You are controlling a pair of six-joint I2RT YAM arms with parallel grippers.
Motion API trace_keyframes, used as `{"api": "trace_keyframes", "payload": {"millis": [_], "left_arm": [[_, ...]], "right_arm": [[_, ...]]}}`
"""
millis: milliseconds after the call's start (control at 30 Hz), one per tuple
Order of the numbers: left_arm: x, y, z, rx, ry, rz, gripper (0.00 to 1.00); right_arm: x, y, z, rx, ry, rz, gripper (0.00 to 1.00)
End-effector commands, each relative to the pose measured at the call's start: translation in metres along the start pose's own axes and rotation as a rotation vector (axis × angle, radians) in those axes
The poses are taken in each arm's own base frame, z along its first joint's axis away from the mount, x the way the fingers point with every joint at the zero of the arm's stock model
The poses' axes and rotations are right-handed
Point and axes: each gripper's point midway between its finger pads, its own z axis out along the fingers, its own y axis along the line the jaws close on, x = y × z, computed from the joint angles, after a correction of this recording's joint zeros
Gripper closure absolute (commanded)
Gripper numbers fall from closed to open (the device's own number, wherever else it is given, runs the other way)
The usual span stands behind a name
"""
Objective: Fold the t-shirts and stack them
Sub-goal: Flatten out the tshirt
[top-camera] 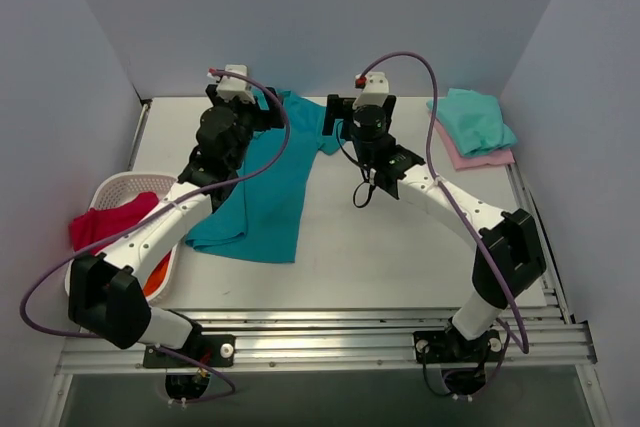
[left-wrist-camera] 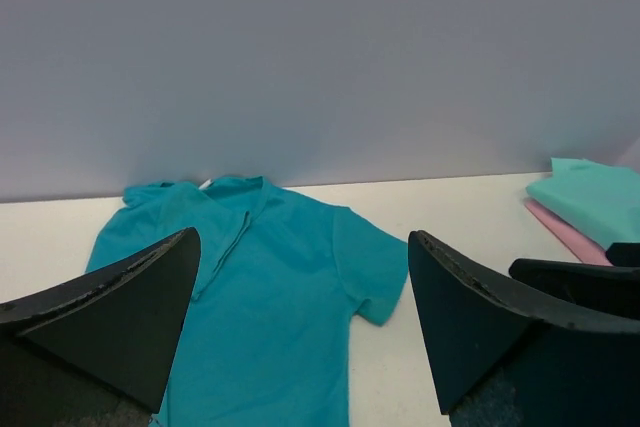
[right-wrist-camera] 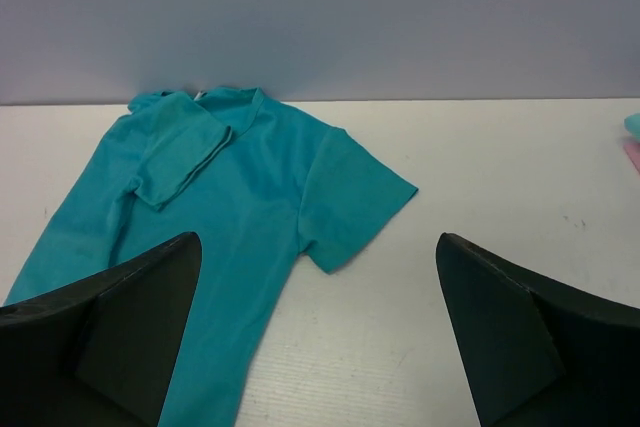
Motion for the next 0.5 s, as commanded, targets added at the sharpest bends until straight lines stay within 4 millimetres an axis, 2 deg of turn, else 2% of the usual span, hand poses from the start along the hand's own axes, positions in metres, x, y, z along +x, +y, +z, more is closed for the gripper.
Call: {"api": "trace_keyframes", "payload": {"millis": [0,33,167,200,233,267,300,333,367,400,467], "left_arm": [[0.003,0.016,0.009,-0.115,0.037,0.019,0.06],[0.013,0.017,0.012,-0.124,0.063,0.028,0.06],[0.027,0.025,0.022,-0.18,0.112,0.026,0.06],[0.025,0.027,0.026,-0.19,0.114,0.022,0.06],[0.039,0.031,0.028,-0.203,0.159,0.031,0.06],[0.043,0.034,0.029,-0.214,0.172,0.02,0.06],[0.05,0.038,0.032,-0.227,0.19,0.021,0.06],[0.052,0.045,0.033,-0.244,0.199,0.018,0.06],[0.059,0.049,0.031,-0.255,0.219,0.014,0.06],[0.061,0.054,0.031,-0.263,0.225,0.008,0.06],[0.07,0.067,0.029,-0.288,0.241,-0.006,0.06]], "right_arm": [[-0.021,-0.006,0.01,0.065,-0.065,0.009,0.0],[-0.017,-0.007,0.012,0.078,-0.048,0.002,0.0],[-0.021,-0.004,0.024,0.052,-0.047,0.005,0.0],[-0.022,-0.006,0.029,0.039,-0.046,0.013,0.0],[-0.024,0.001,0.033,-0.02,-0.049,0.032,0.0],[-0.017,0.004,0.041,-0.044,-0.033,0.059,0.0],[-0.026,0.009,0.049,-0.076,-0.042,0.083,0.0],[-0.022,0.004,0.058,-0.085,-0.01,0.092,0.0],[-0.004,0.012,0.071,-0.124,0.045,0.089,0.0],[-0.024,0.018,0.078,-0.139,0.021,0.105,0.0],[-0.008,0.021,0.091,-0.137,0.072,0.087,0.0]]}}
